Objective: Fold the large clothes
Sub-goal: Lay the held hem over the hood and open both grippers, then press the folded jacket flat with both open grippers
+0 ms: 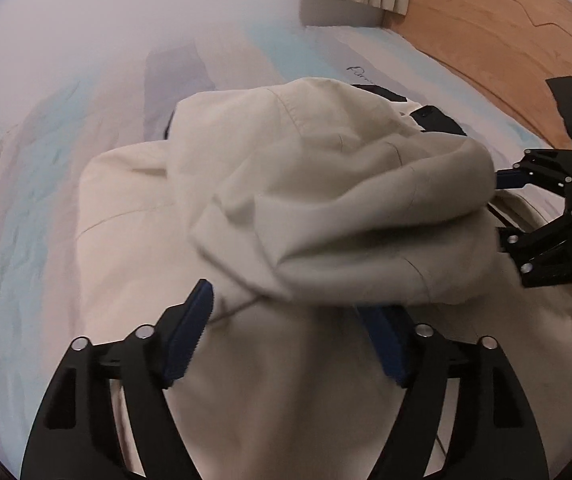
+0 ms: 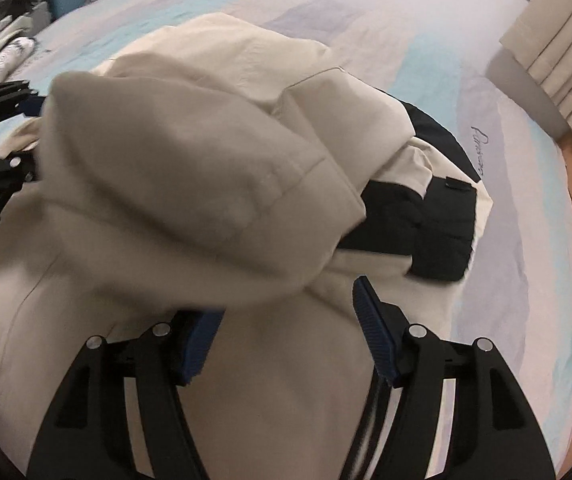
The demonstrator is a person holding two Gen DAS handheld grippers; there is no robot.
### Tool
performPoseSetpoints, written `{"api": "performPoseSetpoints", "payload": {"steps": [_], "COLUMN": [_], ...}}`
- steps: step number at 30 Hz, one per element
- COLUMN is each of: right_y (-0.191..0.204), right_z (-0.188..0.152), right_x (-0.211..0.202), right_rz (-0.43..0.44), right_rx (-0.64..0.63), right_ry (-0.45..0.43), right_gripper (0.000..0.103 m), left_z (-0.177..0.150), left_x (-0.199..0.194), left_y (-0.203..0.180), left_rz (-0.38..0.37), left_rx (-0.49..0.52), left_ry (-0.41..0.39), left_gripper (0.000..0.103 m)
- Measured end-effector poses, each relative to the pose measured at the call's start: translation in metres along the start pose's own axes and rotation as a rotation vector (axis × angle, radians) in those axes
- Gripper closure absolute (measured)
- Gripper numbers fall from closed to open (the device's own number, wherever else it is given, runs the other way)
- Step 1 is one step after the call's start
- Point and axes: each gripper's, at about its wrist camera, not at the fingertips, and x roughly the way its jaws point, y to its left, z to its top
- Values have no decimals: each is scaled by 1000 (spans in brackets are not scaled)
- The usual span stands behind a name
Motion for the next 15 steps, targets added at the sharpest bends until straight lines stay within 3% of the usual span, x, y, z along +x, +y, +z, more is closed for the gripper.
{"api": "performPoseSetpoints", "payload": {"steps": [3,8,10,15], "right_y": [-4,-8,-13,-26], "right_z": [-7,8,25,63], "right_x": [-24,-55,-58,-34], "right_rz": [65,158,196,289], "right_rx": [-17,-30,-37,-98], "right_ry": [-32,-113,-140,-159], "right_gripper": [36,31,31,25], "left_z": [-7,-13,0,55], "left_x": [-15,-33,-42,-30], "left_y": [2,13,14,13], "left_rz": [3,2,-20,-177], "left_rx": [-22,-80,-57,70], "left_ry": [3,39,12,-43], "left_gripper": [16,15,13,9]}}
